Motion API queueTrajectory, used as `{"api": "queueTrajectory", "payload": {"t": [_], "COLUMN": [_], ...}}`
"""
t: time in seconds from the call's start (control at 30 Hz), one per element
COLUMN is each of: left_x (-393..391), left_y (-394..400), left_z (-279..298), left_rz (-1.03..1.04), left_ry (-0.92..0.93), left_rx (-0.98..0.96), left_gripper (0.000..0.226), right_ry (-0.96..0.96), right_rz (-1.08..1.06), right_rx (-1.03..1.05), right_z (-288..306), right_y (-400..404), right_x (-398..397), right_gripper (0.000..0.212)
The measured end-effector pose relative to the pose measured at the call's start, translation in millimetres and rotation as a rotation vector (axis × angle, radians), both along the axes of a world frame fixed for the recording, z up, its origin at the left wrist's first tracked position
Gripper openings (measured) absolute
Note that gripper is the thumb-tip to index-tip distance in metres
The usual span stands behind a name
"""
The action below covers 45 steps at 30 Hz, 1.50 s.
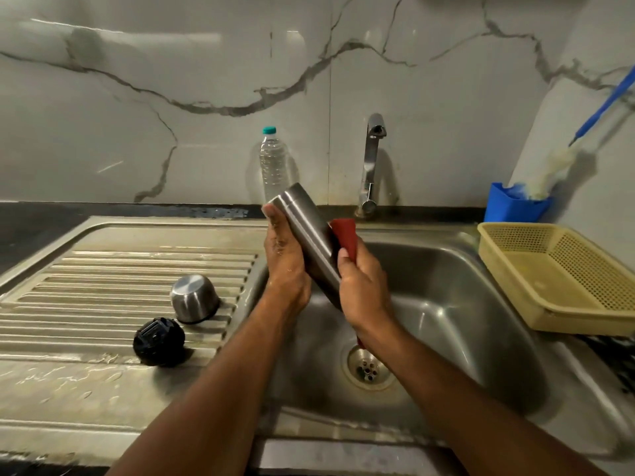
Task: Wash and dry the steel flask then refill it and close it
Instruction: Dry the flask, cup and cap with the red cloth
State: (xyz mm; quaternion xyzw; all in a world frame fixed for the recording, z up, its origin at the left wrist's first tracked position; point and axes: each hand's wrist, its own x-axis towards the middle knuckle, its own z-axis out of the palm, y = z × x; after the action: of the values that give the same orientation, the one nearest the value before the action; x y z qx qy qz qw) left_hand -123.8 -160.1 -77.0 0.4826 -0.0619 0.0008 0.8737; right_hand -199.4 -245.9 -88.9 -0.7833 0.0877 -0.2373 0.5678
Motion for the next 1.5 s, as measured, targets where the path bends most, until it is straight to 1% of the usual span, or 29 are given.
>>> {"api": "queueTrajectory", "payload": {"t": [0.03, 0.1, 0.17, 0.2, 0.23, 0.3, 0.37, 0.43, 0.47, 0.5, 0.6, 0.67, 0.7, 0.77, 0.8, 0.87, 0.9, 0.93, 1.0, 1.03, 1.07, 1.13, 1.2, 1.27, 1.33, 1.4, 1.43, 1.47, 1.5], "left_x": [-2.4, -7.0, -9.6, -8.7, -7.1, -1.8, 2.6, 1.3, -0.7, -4.4, -13.2, -17.5, -16.8, -13.4, -11.0, -5.8, -6.3, -8.0, -11.4, -11.8, -12.5, -12.8, -11.5, -8.7, -4.1, -5.6, -8.3, -11.4, -14.0], "left_y": [-3.8, -10.7, -12.5, -12.4, -11.1, -4.7, 1.3, -1.0, -5.1, -10.0, -24.9, -26.2, -24.8, -18.9, -15.7, -13.2, -14.6, -16.6, -21.8, -24.2, -26.5, -28.1, -27.4, -20.7, -11.6, -7.0, -7.7, -10.5, -13.7], "left_z": [-3.0, -5.6, -3.1, -2.1, -0.4, 3.8, 7.9, 6.6, 2.8, -1.6, -19.1, -17.9, -16.0, -7.4, -3.1, 0.6, -0.5, -3.3, -12.3, -15.9, -18.5, -18.1, -13.8, -7.3, -2.0, -2.4, -4.4, -6.5, -7.8], "left_rz": [-0.052, -0.146, -0.163, -0.137, -0.103, -0.003, 0.082, 0.088, 0.086, 0.076, -0.037, -0.04, -0.013, 0.055, 0.087, 0.147, 0.156, 0.15, 0.092, 0.061, 0.037, 0.02, 0.041, 0.104, 0.111, 0.108, 0.111, 0.111, 0.107], "left_ry": [-0.031, -0.131, -0.182, -0.172, -0.154, -0.111, -0.115, -0.15, -0.176, -0.222, -0.403, -0.487, -0.51, -0.51, -0.487, -0.447, -0.438, -0.431, -0.451, -0.468, -0.475, -0.423, -0.365, -0.354, -0.371, -0.389, -0.397, -0.402, -0.405], "left_rx": [0.024, 0.059, 0.051, 0.04, 0.023, 0.011, 0.019, 0.085, 0.153, 0.231, 0.399, 0.42, 0.413, 0.368, 0.332, 0.293, 0.298, 0.315, 0.389, 0.433, 0.463, 0.439, 0.392, 0.376, 0.385, 0.508, 0.581, 0.622, 0.614], "left_gripper": [0.098, 0.083, 0.072, 0.073, 0.076, 0.079, 0.071, 0.063, 0.058, 0.054, 0.049, 0.053, 0.057, 0.06, 0.055, 0.045, 0.042, 0.041, 0.039, 0.04, 0.042, 0.043, 0.041, 0.04, 0.041, 0.054, 0.061, 0.064, 0.062], "right_ry": [-0.079, -0.218, -0.269, -0.271, -0.247, -0.089, 0.134, 0.269, 0.268, 0.213, -0.066, -0.17, -0.162, -0.051, 0.038, 0.221, 0.265, 0.266, 0.118, 0.026, -0.052, -0.147, -0.14, -0.066, 0.046, 0.205, 0.254, 0.266, 0.223], "right_rz": [0.037, 0.106, 0.149, 0.174, 0.186, 0.111, 0.0, -0.047, -0.058, -0.064, -0.04, -0.014, -0.002, -0.005, -0.032, -0.063, -0.061, -0.076, -0.097, -0.09, -0.078, -0.036, -0.032, -0.028, -0.023, -0.014, -0.013, -0.021, -0.035], "right_rx": [-0.067, -0.18, -0.187, -0.159, -0.119, 0.008, 0.255, 0.514, 0.566, 0.593, 0.673, 0.656, 0.621, 0.569, 0.574, 0.663, 0.71, 0.737, 0.73, 0.689, 0.627, 0.484, 0.394, 0.404, 0.569, 0.8, 0.876, 0.909, 0.914], "right_z": [2.1, 7.8, 11.7, 11.1, 9.6, 3.7, 1.6, 1.4, 4.9, 9.7, 28.7, 35.1, 32.8, 23.6, 20.3, 15.8, 16.3, 18.7, 24.5, 28.1, 30.2, 29.4, 22.8, 19.0, 22.9, 23.2, 24.8, 28.1, 30.8], "right_y": [2.8, 4.4, 1.5, -0.5, -2.0, -2.2, -1.9, 1.6, 3.9, 5.4, -0.3, -6.5, -7.0, -1.2, 2.2, 5.2, 5.0, 4.2, 3.0, 1.5, -0.1, 0.2, 5.0, 10.5, 10.7, 2.8, -1.1, -3.3, -4.6], "right_x": [-1.0, -0.4, 0.6, 1.6, 2.3, 2.6, 2.3, -0.9, -2.9, -4.1, -4.9, -7.3, -7.5, -6.7, -6.8, -7.1, -8.0, -7.5, -4.7, -5.9, -6.5, -6.1, -5.1, -5.3, -8.5, -12.5, -15.6, -18.7, -20.6], "right_gripper": [0.053, 0.058, 0.059, 0.059, 0.058, 0.052, 0.036, 0.026, 0.026, 0.026, 0.032, 0.035, 0.034, 0.029, 0.027, 0.026, 0.026, 0.027, 0.029, 0.032, 0.036, 0.049, 0.056, 0.048, 0.029, 0.027, 0.027, 0.027, 0.026]}}
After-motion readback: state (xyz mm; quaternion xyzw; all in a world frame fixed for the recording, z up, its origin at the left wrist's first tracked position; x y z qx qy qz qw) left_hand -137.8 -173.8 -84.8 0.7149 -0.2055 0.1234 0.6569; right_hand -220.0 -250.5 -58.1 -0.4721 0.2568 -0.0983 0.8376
